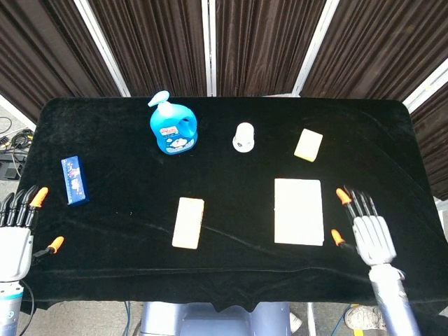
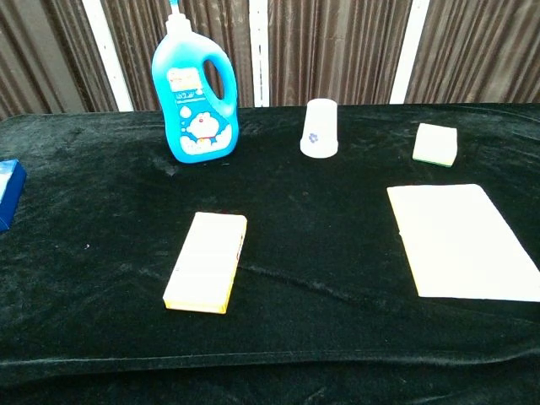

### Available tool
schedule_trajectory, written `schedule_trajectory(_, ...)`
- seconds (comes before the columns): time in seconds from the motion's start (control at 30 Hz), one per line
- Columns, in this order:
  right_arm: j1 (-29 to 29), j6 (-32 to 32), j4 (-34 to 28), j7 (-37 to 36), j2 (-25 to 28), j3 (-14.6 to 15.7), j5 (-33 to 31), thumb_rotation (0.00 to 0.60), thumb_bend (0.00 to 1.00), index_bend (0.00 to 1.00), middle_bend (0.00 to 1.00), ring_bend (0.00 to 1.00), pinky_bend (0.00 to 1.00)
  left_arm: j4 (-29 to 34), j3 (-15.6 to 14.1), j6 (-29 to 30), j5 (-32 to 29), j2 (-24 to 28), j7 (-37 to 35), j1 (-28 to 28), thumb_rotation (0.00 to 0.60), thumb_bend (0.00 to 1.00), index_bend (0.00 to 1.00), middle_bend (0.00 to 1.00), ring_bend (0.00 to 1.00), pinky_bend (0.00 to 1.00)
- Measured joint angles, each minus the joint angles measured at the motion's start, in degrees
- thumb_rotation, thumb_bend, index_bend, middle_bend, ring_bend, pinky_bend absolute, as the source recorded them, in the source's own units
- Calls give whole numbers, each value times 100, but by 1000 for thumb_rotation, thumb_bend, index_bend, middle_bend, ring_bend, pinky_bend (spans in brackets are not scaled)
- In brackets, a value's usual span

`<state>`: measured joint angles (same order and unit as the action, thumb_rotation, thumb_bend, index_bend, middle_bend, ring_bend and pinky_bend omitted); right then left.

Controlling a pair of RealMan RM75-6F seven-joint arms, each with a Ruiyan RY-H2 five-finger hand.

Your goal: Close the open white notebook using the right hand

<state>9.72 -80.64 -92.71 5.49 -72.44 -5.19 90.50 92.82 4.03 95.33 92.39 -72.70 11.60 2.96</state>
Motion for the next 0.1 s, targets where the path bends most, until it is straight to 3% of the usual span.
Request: schedule_trajectory(0.1, -92, -201, 201, 5, 88, 196, 258, 600, 217, 0, 0, 0, 0, -32, -22, 9, 51, -9, -5, 0, 600, 22, 0, 0, 0, 0)
